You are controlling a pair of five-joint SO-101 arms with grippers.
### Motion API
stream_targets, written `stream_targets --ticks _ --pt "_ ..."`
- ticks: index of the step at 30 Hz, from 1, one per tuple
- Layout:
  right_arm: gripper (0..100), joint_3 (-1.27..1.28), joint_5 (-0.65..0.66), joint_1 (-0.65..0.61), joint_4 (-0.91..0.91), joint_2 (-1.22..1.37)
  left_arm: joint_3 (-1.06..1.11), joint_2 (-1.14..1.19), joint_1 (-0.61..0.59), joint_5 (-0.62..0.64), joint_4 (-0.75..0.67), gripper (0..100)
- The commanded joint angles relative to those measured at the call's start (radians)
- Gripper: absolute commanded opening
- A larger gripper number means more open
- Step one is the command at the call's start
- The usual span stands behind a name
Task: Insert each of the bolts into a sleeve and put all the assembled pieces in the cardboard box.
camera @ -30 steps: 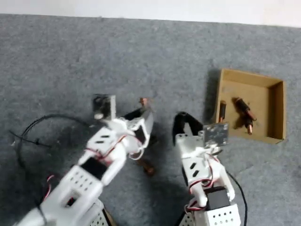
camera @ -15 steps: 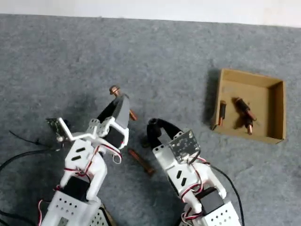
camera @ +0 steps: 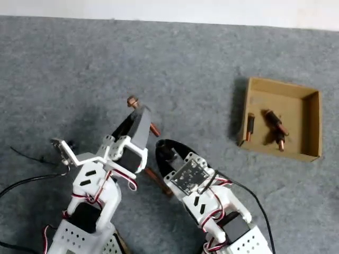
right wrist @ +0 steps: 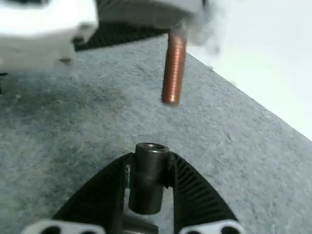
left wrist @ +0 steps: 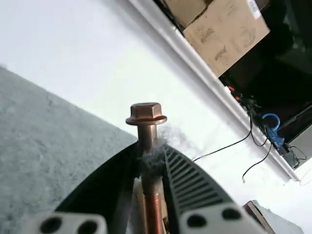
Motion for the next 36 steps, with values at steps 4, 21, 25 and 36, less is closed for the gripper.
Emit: stream_targets --ticks 4,21,25,36 --pt "0.5 0.151 0.011 0.042 -0.065 -0.015 0.018 -0.025 0.018 0.009 0.029 0" --pt "0.5 0.151 0.012 0.039 -0.068 -0.015 0.019 -0.025 0.025 0.009 0.109 0" --pt "0.5 0.151 0.012 0.038 -0.067 -0.015 0.019 -0.024 0.013 0.011 0.109 0" --pt "0.5 0.151 0.012 0.027 -0.067 -0.015 0.019 -0.022 0.053 0.008 0.114 0"
